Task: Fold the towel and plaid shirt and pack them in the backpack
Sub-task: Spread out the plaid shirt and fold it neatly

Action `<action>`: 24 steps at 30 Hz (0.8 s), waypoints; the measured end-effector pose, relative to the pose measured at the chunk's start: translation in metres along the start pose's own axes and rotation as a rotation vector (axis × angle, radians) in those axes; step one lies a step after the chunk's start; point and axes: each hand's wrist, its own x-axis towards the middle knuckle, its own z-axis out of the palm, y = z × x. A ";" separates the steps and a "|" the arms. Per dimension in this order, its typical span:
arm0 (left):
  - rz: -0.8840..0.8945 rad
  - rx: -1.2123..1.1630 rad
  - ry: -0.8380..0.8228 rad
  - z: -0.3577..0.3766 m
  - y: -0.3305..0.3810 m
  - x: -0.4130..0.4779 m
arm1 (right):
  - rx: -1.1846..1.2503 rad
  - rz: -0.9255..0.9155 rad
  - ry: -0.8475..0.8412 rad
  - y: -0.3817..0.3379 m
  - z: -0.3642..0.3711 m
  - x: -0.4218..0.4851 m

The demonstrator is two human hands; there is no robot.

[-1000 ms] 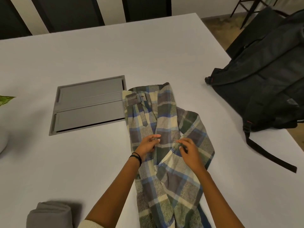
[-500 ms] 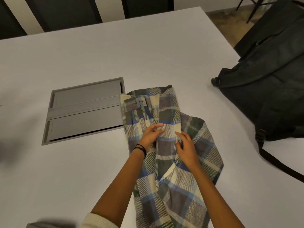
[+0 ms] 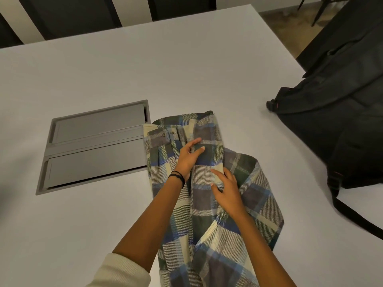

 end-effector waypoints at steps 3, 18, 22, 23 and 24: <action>0.003 -0.009 0.011 0.006 0.010 0.027 | 0.039 0.015 -0.040 0.011 -0.001 0.020; 0.135 0.445 -0.170 -0.023 0.048 0.044 | 0.164 0.025 -0.013 -0.002 -0.002 0.016; 0.131 0.378 -0.187 -0.048 0.051 0.044 | 0.163 -0.017 -0.042 -0.005 -0.001 0.016; 0.125 0.391 -0.178 -0.055 0.049 0.044 | 0.156 -0.028 -0.049 -0.006 -0.001 0.016; 0.116 0.397 -0.166 -0.062 0.047 0.043 | 0.147 -0.037 -0.060 -0.006 -0.001 0.017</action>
